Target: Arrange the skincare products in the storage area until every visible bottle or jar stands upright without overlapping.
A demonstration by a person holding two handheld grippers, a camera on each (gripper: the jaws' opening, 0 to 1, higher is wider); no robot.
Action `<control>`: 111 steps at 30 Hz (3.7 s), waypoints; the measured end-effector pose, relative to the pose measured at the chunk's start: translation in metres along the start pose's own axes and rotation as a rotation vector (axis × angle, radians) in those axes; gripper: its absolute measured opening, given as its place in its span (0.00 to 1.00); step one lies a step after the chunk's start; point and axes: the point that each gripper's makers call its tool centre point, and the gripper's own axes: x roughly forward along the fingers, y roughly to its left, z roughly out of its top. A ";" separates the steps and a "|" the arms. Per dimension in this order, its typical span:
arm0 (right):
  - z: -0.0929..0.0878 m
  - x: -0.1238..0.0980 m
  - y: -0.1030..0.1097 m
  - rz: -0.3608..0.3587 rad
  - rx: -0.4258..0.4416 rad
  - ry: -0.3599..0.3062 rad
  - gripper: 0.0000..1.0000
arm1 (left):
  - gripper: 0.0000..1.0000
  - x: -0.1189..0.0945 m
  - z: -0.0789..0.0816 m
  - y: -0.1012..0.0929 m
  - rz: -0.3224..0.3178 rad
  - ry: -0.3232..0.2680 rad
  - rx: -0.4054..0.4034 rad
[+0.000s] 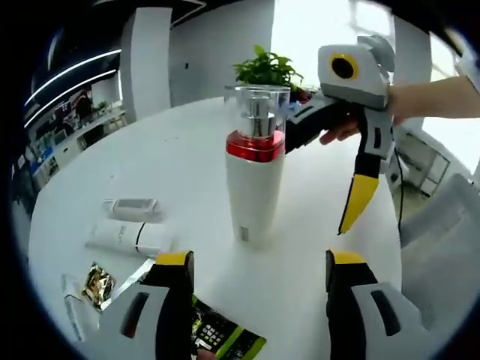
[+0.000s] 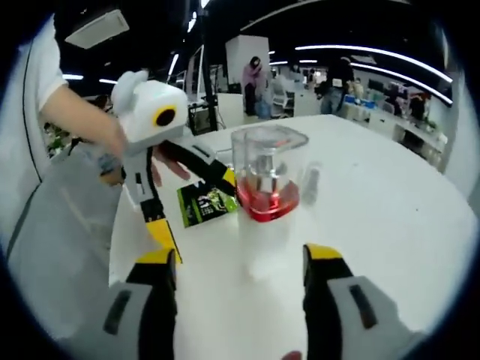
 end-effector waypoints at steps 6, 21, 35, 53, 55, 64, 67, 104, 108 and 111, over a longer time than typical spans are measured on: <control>-0.006 -0.006 0.011 -0.066 0.060 -0.044 0.75 | 0.73 -0.016 -0.009 0.004 0.048 -0.015 -0.070; -0.021 -0.032 0.044 -0.185 0.170 -0.103 0.79 | 0.83 -0.057 -0.040 -0.002 0.146 -0.038 -0.191; -0.014 -0.051 0.065 -0.227 0.187 -0.135 0.82 | 0.86 -0.101 -0.058 -0.007 0.220 -0.071 -0.264; -0.009 -0.064 0.087 -0.281 0.216 -0.174 0.85 | 0.97 -0.144 -0.067 -0.010 0.312 -0.104 -0.303; -0.008 -0.066 0.088 -0.284 0.220 -0.177 0.85 | 0.97 -0.147 -0.069 -0.010 0.320 -0.106 -0.310; -0.008 -0.076 0.086 -0.322 0.244 -0.199 0.83 | 0.97 -0.153 -0.077 -0.010 0.342 -0.110 -0.338; -0.009 -0.077 0.086 -0.324 0.244 -0.194 0.83 | 0.97 -0.154 -0.078 -0.011 0.345 -0.111 -0.340; -0.013 -0.077 0.083 -0.336 0.254 -0.191 0.84 | 0.93 -0.149 -0.070 0.051 0.395 -0.040 -0.335; -0.015 -0.076 0.083 -0.334 0.255 -0.182 0.84 | 0.93 -0.143 -0.070 0.062 0.396 -0.021 -0.333; -0.016 -0.076 0.082 -0.336 0.259 -0.181 0.84 | 0.93 -0.138 -0.073 0.069 0.393 0.013 -0.328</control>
